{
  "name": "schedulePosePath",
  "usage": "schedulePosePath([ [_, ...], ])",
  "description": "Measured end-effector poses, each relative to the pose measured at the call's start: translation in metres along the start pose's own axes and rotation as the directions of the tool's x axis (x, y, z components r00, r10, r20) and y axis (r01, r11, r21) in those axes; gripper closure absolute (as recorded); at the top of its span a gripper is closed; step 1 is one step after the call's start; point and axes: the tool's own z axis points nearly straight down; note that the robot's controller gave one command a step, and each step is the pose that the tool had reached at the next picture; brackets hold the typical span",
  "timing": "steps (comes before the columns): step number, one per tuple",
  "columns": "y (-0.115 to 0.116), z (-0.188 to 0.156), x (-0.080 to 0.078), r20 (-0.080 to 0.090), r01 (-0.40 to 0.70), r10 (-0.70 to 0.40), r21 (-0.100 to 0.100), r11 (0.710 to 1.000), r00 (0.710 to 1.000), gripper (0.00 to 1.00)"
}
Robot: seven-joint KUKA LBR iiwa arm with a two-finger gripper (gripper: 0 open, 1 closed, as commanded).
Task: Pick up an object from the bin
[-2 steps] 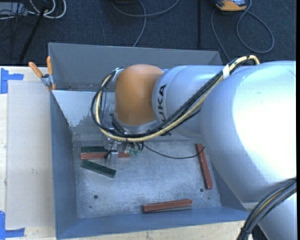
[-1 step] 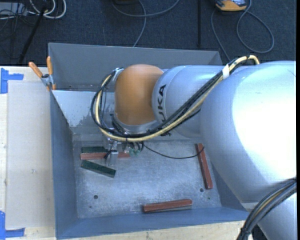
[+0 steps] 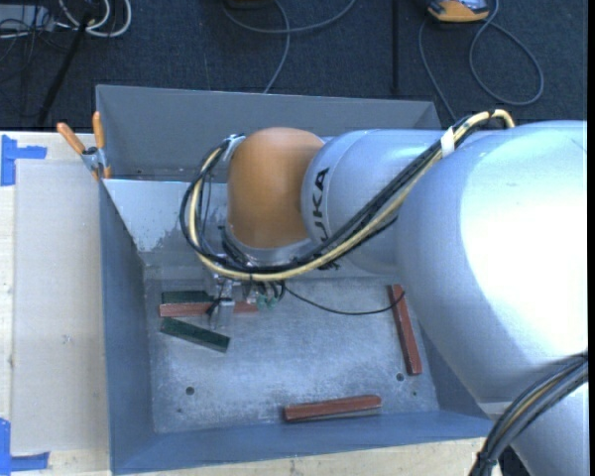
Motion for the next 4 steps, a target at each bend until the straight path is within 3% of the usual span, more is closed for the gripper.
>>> schedulePosePath([
  [4,-0.0001,0.0001,0.0,0.0,-0.002,0.002,0.0,1.0,1.0,1.0],
])
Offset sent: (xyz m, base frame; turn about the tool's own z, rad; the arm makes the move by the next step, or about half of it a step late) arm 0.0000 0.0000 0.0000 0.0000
